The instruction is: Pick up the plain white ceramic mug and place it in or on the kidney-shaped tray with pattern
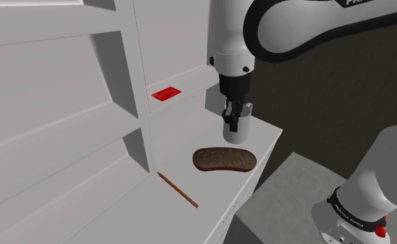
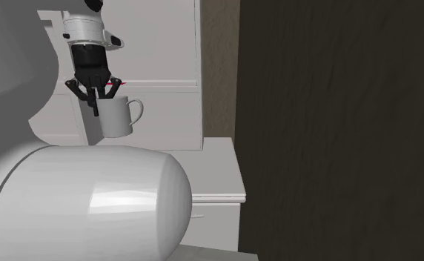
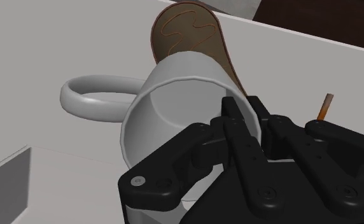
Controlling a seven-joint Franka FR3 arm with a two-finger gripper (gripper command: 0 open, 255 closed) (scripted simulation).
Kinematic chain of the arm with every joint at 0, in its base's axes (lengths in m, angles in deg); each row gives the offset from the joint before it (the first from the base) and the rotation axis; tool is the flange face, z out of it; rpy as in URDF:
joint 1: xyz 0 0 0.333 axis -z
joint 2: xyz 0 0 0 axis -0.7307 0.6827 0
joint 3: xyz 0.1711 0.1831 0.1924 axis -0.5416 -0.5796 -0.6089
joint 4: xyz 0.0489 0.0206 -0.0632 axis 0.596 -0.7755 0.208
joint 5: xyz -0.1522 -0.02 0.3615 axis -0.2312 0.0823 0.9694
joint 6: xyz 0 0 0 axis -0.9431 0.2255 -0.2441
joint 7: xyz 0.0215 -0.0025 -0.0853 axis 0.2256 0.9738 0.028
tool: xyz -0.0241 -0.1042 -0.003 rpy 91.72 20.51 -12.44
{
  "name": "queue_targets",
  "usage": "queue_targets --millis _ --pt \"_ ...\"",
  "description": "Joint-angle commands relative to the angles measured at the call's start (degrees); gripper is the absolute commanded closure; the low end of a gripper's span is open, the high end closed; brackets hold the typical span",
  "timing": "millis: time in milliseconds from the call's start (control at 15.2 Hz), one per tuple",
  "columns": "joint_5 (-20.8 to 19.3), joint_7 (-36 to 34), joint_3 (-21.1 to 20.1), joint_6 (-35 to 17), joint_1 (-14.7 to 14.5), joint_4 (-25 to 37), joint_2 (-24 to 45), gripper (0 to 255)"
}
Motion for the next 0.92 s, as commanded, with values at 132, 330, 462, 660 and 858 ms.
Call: queue_targets --millis 132,330,462,660,858 --pt "0.0 -0.2 -0.3 -3.0 -0.1 -2.4 0.6 255" --pt "0.0 -0.3 -0.6 -5.4 -0.1 -4.1 1.3 255" --pt "0.0 -0.4 -0.7 -7.0 -0.1 -5.2 1.8 255" --pt "-0.1 -0.6 -0.9 -9.4 -0.1 -6.8 2.7 255" --pt "-0.3 -0.8 -1.2 -11.9 -0.1 -8.3 3.7 255"
